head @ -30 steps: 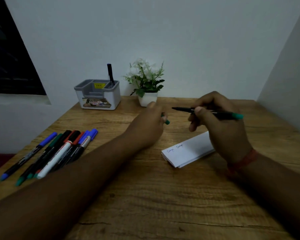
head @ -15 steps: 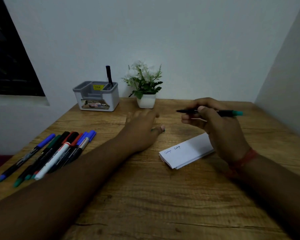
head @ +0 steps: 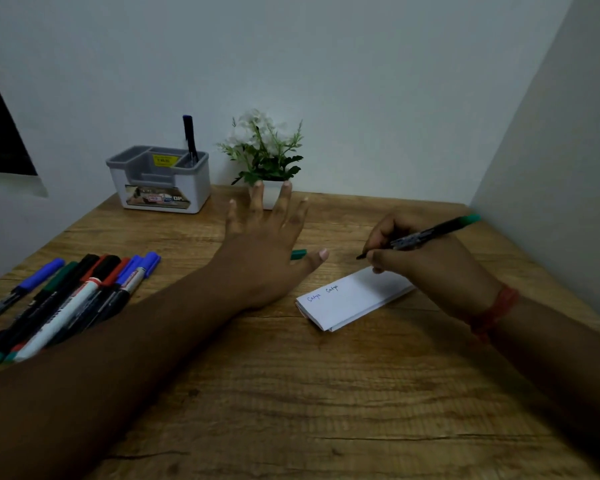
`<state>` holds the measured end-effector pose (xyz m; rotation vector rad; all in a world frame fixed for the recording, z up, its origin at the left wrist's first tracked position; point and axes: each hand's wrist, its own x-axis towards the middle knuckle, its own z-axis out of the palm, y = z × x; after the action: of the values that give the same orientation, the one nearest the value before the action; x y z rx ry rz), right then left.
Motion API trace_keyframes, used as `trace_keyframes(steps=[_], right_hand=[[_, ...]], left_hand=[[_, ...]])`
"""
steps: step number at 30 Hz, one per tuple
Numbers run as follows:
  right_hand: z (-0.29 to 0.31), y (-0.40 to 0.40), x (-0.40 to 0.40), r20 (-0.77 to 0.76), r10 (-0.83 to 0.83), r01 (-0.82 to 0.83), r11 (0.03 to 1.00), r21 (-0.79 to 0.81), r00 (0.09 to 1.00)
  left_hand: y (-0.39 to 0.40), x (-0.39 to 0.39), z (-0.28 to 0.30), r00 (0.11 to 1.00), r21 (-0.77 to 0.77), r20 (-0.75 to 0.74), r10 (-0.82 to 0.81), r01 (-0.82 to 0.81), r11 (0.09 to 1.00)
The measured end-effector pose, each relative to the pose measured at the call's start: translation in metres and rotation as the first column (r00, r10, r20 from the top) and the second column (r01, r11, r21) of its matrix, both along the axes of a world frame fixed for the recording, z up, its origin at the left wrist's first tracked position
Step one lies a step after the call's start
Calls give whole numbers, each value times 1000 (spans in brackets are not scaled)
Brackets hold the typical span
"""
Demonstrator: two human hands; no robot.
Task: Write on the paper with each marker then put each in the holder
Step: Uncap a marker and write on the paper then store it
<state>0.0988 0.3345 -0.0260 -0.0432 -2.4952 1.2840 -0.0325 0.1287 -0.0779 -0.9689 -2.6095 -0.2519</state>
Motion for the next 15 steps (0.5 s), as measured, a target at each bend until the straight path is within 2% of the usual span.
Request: trace_keyframes(steps=[8,15], right_hand=[[-27,-2,-1,69,69,-73,996,56,995],[-31,0,-4,54,84,-85,996,14,995]], left_hand=[[7,2,-8,1000,-65,10,-5,6,998],[7,-2,-10,1000,-88,0,7,-7,996]])
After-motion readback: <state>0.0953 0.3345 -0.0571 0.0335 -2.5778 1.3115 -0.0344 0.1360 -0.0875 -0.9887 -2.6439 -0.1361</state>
